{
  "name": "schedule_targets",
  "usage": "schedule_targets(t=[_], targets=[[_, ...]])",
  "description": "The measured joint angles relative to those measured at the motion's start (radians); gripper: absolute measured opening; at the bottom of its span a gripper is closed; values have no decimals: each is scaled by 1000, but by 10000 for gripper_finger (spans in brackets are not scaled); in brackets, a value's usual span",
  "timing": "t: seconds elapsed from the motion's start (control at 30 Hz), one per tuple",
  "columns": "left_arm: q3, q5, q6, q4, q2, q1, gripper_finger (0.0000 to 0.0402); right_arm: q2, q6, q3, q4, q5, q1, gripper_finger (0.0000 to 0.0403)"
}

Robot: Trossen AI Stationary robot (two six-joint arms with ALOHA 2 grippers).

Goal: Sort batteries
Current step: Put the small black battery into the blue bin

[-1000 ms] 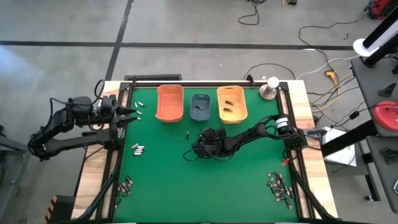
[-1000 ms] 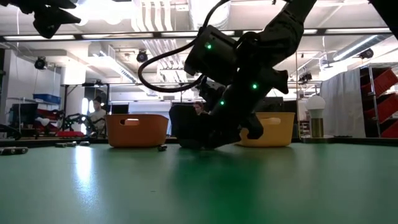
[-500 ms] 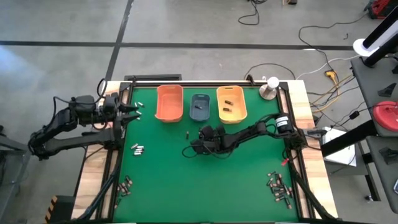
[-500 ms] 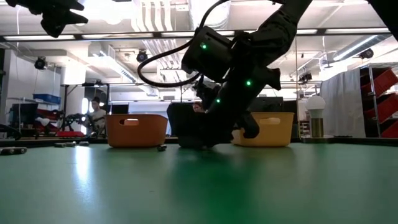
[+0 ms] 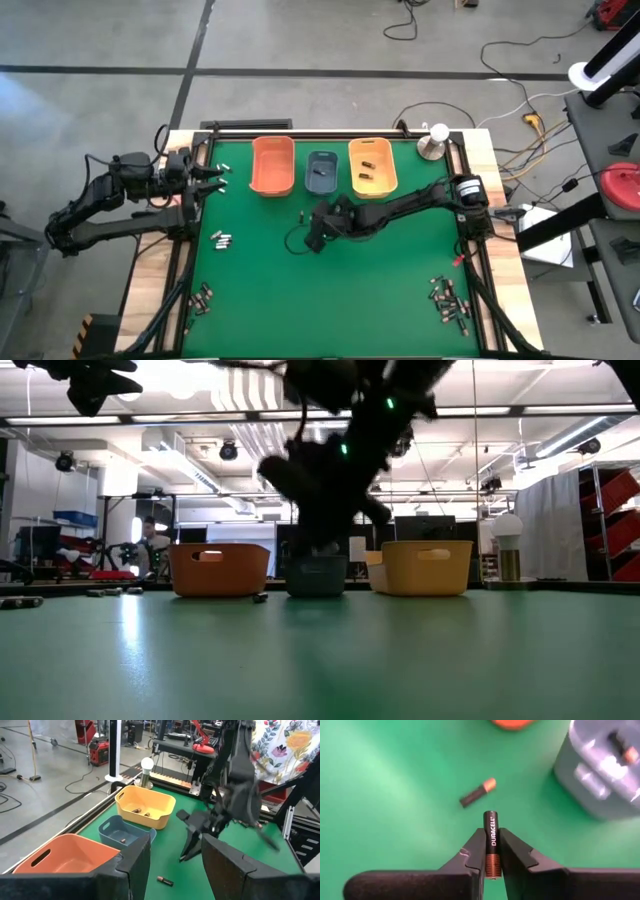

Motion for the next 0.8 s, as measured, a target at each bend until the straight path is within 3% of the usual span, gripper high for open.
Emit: schedule_targets(t=[0.17,0.4,0.8], targets=[[1,0,4,1,4,0,155,-26,-145,137,-123,-64,-42,34],[1,0,2,19,7,0,155,-10,-344,286,-173,-136,-185,34],[1,2,-71,61,5,0,155,105,-387,330,-224,-389,-398,34]])
